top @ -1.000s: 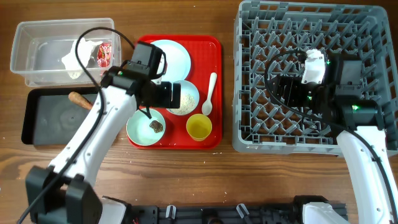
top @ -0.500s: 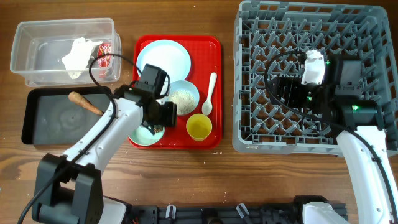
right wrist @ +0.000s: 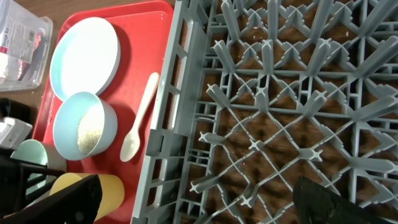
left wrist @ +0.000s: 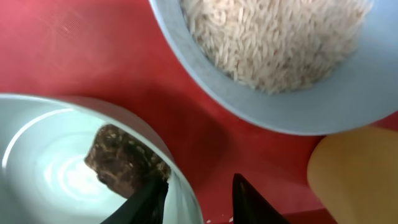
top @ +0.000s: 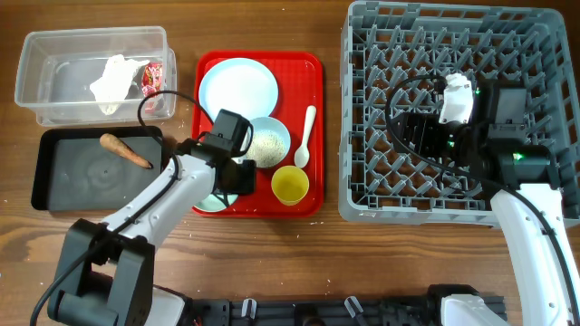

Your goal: Sort waste into correct bins and load items into the dishwasher rack

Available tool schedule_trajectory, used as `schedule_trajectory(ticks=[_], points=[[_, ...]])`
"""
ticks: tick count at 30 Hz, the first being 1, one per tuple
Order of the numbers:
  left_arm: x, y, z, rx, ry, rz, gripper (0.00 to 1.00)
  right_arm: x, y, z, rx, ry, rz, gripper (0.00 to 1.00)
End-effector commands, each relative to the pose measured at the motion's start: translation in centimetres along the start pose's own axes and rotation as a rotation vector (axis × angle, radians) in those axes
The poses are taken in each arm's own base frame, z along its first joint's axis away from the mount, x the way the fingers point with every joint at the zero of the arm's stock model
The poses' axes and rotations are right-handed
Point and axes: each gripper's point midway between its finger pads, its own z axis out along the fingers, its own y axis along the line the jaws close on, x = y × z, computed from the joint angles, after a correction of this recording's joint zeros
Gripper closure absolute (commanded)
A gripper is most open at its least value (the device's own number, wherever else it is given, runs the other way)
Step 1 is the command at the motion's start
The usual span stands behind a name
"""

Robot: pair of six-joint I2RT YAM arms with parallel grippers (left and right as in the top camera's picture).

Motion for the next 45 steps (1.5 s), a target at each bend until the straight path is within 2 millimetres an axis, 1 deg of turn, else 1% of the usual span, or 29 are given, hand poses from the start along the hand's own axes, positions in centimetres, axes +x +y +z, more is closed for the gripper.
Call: schedule_trajectory(ticks=[1, 3, 4, 7, 9, 15, 17, 20, 23, 24, 26, 29, 31, 32, 34, 35, 36, 38, 41, 43, 45], points=[[0.2, 0.5, 0.5, -0.038, 0.001, 0.003, 0.7, -0.4, -0.1, -0.3, 0.014, -0.007, 0.013, 0.0], [0.2, 0.5, 0.4, -0.037, 0.0, -0.006, 0.9, -0.4, -0.1, -0.3, 0.014, -0.003, 0.014, 0.0], [0.1, 0.5, 0.4, -0.037, -0.002, -0.016, 0.96, -0.4, -0.1, -0.3, 0.014, -0.003, 0.014, 0.0], [-0.3, 0.3, -0.4, -0.038, 0.002, -0.025, 0.96, -0.4, -0.1, -0.3, 0.014, -0.003, 0.014, 0.0], [-0.7, 0.0, -1.8, -0.043, 0.017, -0.029, 0.96, -0.4, -0.1, -0.3, 0.014, -0.004, 0.013, 0.0], [-2.4, -1.0, -7.5, 0.007, 0.063, -0.066, 0.96, -0.5, -0.1, -0.3, 0.014, -0.007, 0.012, 0.0], [-2.9, -0.7, -9.4, 0.043, 0.07, -0.104, 0.96, -0.5, -0.1, -0.3, 0.014, -0.007, 0.012, 0.0], [-3.6, 0.5, -11.4, 0.114, 0.058, -0.149, 0.96, -0.5, -0.1, -0.3, 0.014, -0.008, 0.012, 0.0], [-4.8, 1.9, -13.1, 0.296, 0.017, -0.174, 0.96, -0.4, -0.1, -0.3, 0.014, -0.007, 0.012, 0.0], [-6.1, 3.4, -14.7, 0.473, -0.046, -0.209, 0.96, -0.4, -0.1, -0.3, 0.014, -0.007, 0.012, 0.0], [-7.2, 5.5, -16.4, 0.598, -0.131, -0.25, 0.96, -0.4, -0.1, -0.3, 0.014, -0.007, 0.012, 0.0], [-8.3, 10.7, -19.3, 0.749, -0.31, -0.353, 0.96, -0.3, -0.2, -0.2, 0.014, -0.004, 0.014, 0.0], [-8.4, 13.6, -20.2, 0.799, -0.384, -0.427, 0.96, -0.2, -0.2, -0.1, 0.014, -0.001, 0.015, 0.0], [-8.4, 15.5, -20.6, 0.826, -0.424, -0.486, 0.96, -0.2, -0.2, -0.1, 0.014, 0.0, 0.015, 0.0], [-8.1, 18.3, -20.8, 0.869, -0.479, -0.561, 0.96, -0.2, -0.2, -0.1, 0.015, 0.001, 0.015, 0.0], [-8.0, 19.4, -20.9, 0.899, -0.506, -0.588, 0.96, -0.2, -0.2, -0.1, 0.015, 0.002, 0.016, 0.0], [-7.9, 21.5, -20.8, 0.971, -0.55, -0.649, 0.96, -0.2, -0.2, -0.1, 0.015, 0.002, 0.016, 0.0], [-7.9, 23.2, -20.8, 1.062, -0.589, -0.715, 0.96, -0.2, -0.2, -0.1, 0.015, 0.002, 0.016, 0.0], [-7.8, 25.4, -20.4, 1.2, -0.626, -0.815, 0.96, -0.2, -0.2, -0.1, 0.015, 0.002, 0.016, 0.0], [-7.9, 26.3, -20.2, 1.277, -0.638, -0.87, 0.96, -0.1, -0.2, -0.1, 0.015, 0.005, 0.017, 0.0], [-7.8, 26.7, -19.4, 1.294, -0.616, -0.908, 0.96, 0.0, -0.2, -0.1, 0.016, 0.008, 0.018, 0.0]])
